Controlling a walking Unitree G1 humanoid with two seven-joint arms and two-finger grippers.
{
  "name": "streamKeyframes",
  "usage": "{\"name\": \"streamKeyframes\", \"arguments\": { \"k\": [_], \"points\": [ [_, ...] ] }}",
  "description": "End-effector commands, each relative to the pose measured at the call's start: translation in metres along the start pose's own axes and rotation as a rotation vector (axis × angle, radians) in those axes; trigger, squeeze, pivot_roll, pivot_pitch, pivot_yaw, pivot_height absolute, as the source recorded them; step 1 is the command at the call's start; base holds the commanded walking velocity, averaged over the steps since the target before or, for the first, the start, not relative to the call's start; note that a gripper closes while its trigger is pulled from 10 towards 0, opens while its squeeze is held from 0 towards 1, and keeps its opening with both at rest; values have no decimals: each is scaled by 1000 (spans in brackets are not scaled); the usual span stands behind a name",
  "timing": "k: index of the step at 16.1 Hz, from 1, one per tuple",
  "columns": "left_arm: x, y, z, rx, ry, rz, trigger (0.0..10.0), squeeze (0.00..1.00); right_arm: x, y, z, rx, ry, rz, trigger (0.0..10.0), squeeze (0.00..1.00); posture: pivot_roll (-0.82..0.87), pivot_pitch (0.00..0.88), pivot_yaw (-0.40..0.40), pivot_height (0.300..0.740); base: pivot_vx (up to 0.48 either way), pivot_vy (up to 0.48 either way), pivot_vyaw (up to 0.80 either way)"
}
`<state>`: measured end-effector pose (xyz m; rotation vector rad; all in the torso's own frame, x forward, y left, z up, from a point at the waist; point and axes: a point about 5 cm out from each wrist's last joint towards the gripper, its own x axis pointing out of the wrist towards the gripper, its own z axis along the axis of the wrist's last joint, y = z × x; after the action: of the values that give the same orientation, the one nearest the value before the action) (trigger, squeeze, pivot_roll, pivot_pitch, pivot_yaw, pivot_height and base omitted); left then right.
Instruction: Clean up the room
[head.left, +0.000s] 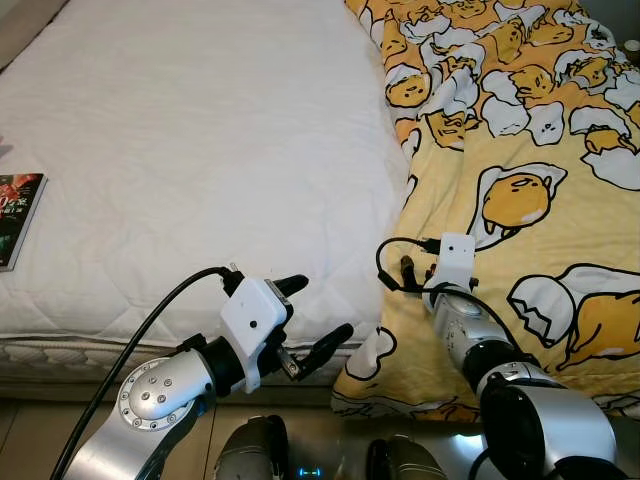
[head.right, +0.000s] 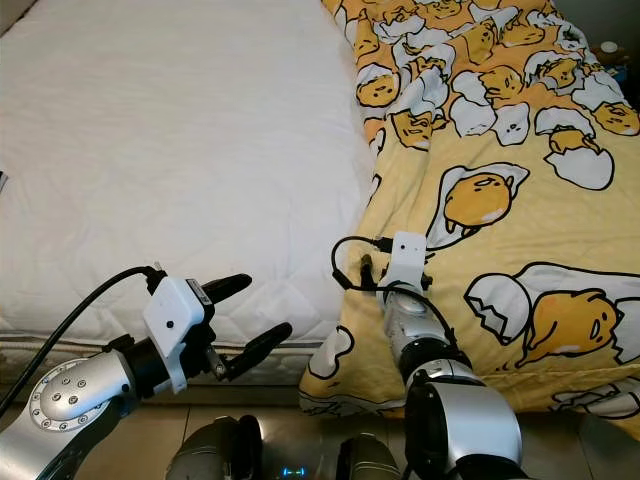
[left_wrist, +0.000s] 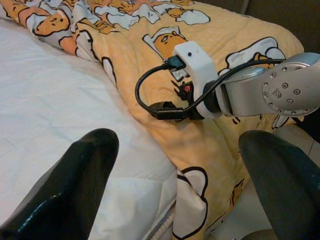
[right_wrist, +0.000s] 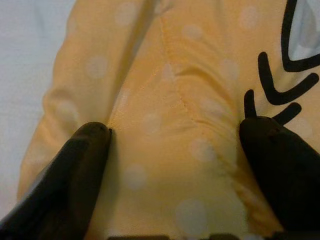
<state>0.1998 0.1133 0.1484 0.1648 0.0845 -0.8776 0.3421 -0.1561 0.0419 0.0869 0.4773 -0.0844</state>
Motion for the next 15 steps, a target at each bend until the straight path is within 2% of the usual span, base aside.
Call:
{"name": "streamKeyframes", "arguments": {
  "k": [1, 7, 12, 15],
  "points": [
    [-2, -4, 2, 14, 7, -9, 10000, 0, -2, 12, -14, -23, 77, 63, 0, 0, 147, 193, 12, 714, 0, 0, 0],
    [1, -4, 0, 12, 8, -10, 10000, 0, -8, 44, -30, -55, 133, 248, 0, 0, 134, 188, 9, 714, 0, 0, 0],
    [4, -4, -1, 8, 8, -12, 10000, 0, -11, 57, -33, -66, 123, 306, 0, 0, 126, 169, 7, 714, 0, 0, 0],
    [5, -4, -3, 7, 9, -12, 10000, 0, -18, 79, -39, -95, 112, 412, 0, 0, 117, 153, 3, 714, 0, 0, 0]
  ]
}}
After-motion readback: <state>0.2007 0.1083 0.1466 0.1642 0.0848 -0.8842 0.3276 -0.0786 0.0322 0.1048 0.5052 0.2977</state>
